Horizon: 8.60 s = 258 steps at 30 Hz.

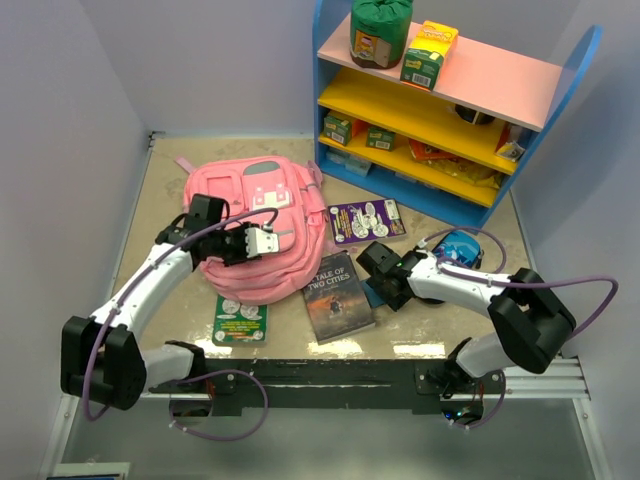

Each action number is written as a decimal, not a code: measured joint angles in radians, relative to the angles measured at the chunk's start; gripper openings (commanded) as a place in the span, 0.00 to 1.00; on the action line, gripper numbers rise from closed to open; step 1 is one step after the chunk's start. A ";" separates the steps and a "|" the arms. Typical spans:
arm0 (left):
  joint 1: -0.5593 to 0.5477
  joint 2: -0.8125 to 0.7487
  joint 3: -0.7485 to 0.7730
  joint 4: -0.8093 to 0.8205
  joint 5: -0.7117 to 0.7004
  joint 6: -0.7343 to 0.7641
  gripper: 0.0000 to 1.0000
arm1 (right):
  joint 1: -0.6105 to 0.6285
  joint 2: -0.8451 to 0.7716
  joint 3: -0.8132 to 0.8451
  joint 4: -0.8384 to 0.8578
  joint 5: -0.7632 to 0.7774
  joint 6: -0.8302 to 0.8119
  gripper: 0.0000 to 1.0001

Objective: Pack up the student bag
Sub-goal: Pick up the personal item from the center of the board, then place the personal item in the student bag, then zip the student bag at the center of the board.

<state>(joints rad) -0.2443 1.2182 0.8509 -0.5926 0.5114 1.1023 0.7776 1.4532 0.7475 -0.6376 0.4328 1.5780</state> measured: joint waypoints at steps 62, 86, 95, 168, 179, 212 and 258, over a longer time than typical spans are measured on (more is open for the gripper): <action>0.002 -0.065 0.045 0.120 -0.063 -0.348 0.00 | 0.009 -0.117 0.250 -0.080 0.150 -0.197 0.00; 0.002 -0.095 0.067 0.224 -0.075 -0.623 0.00 | 0.188 0.153 0.466 0.315 -0.158 -0.341 0.00; 0.002 -0.121 0.067 0.167 0.010 -0.612 0.00 | 0.186 0.278 0.548 0.408 -0.210 -0.326 0.00; 0.590 0.242 0.365 -0.224 0.279 -0.373 0.85 | 0.517 0.753 1.033 0.471 -0.262 -2.158 0.47; 0.591 0.229 0.361 -0.192 0.269 -0.411 0.86 | 0.483 0.786 1.108 0.416 -0.307 -2.145 0.33; 0.591 0.208 0.347 -0.196 0.262 -0.392 1.00 | 0.459 0.716 0.957 0.516 -0.336 -2.037 0.00; 0.201 -0.042 0.021 -0.417 0.420 0.264 0.72 | 0.445 0.270 0.192 1.283 -0.038 -0.985 0.00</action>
<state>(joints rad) -0.0437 1.1763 0.8719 -1.0092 0.9310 1.3666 1.2228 1.7233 0.9398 0.6453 0.3946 0.5934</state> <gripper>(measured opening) 0.787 0.026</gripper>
